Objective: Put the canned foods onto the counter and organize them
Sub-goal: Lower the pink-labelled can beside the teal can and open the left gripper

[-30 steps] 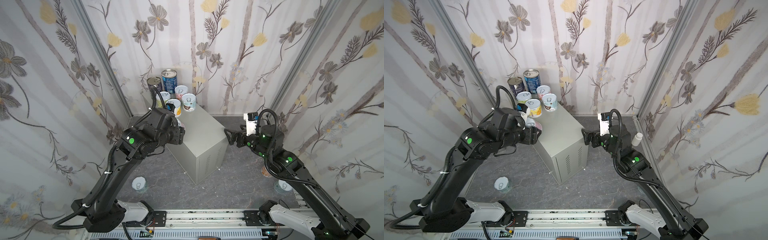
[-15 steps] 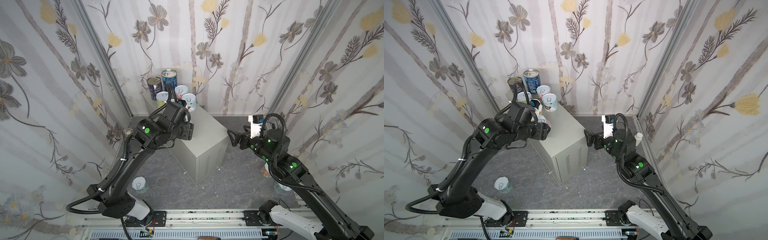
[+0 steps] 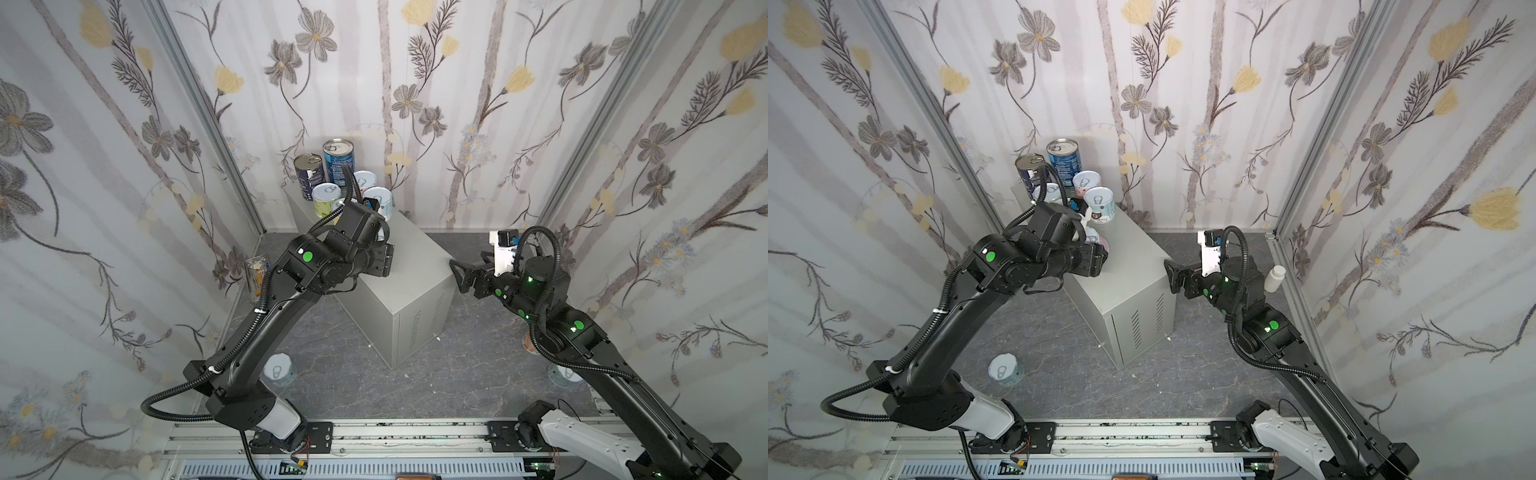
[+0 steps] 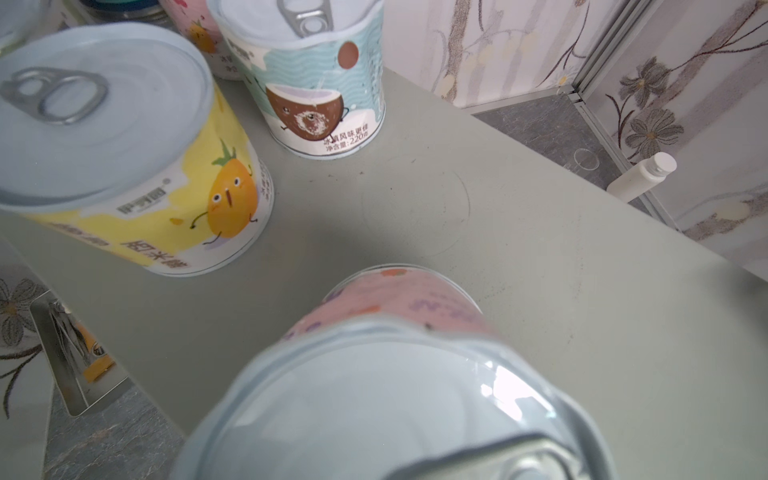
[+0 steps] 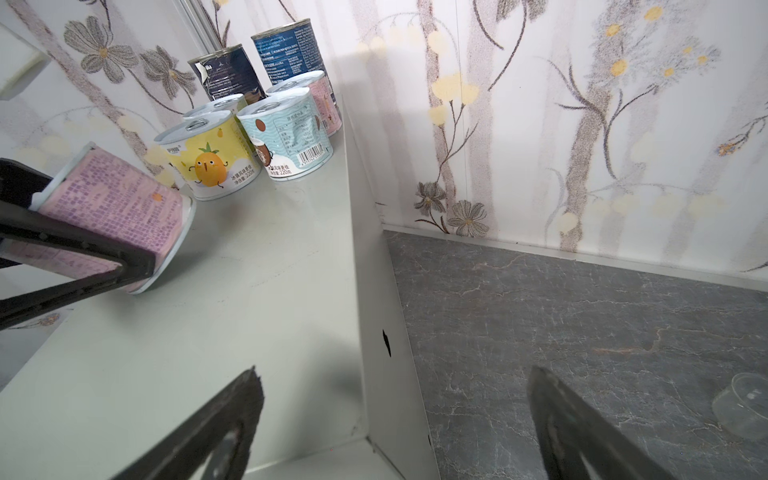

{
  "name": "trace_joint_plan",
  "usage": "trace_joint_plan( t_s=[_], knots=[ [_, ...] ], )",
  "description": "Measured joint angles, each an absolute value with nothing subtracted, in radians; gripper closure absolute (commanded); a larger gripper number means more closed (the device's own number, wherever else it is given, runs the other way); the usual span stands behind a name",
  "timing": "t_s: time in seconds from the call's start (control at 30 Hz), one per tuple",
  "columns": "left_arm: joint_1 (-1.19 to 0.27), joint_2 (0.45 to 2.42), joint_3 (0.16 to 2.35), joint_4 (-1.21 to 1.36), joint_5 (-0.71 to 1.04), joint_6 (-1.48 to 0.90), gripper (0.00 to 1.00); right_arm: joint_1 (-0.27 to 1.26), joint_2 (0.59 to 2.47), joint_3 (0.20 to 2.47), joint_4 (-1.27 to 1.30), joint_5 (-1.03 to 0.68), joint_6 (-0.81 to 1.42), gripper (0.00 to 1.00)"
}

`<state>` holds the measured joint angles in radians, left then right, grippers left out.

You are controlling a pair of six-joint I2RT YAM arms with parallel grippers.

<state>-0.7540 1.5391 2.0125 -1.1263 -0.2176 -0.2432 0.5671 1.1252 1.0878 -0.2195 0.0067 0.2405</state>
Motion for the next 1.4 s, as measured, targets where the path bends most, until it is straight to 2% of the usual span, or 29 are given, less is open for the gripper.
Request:
trace_joint_plan(
  t_s=[0.8, 0.93, 1.13, 1.3, 1.4],
  knots=[
    [-0.762, 1.669, 2.107, -1.119, -0.216, -0.228, 0.32, 0.564, 1.103, 1.06, -0.207, 0.006, 0.226, 0.0],
    [-0.762, 1.705, 2.145, -1.118, -0.216, -0.228, 0.23, 0.564, 1.094, 1.056, -0.207, 0.006, 0.225, 0.0],
    [-0.762, 1.733, 2.168, -1.104, -0.219, -0.228, 0.2, 0.564, 1.084, 1.056, -0.212, 0.006, 0.218, 0.0],
    [-0.764, 1.706, 2.166, -1.127, -0.214, -0.231, 0.0, 0.564, 1.084, 1.06, -0.222, 0.006, 0.208, 0.0],
    [-0.764, 1.668, 2.161, -1.135, -0.217, -0.234, 0.0, 0.564, 1.087, 1.077, -0.226, 0.006, 0.202, 0.0]
  ],
)
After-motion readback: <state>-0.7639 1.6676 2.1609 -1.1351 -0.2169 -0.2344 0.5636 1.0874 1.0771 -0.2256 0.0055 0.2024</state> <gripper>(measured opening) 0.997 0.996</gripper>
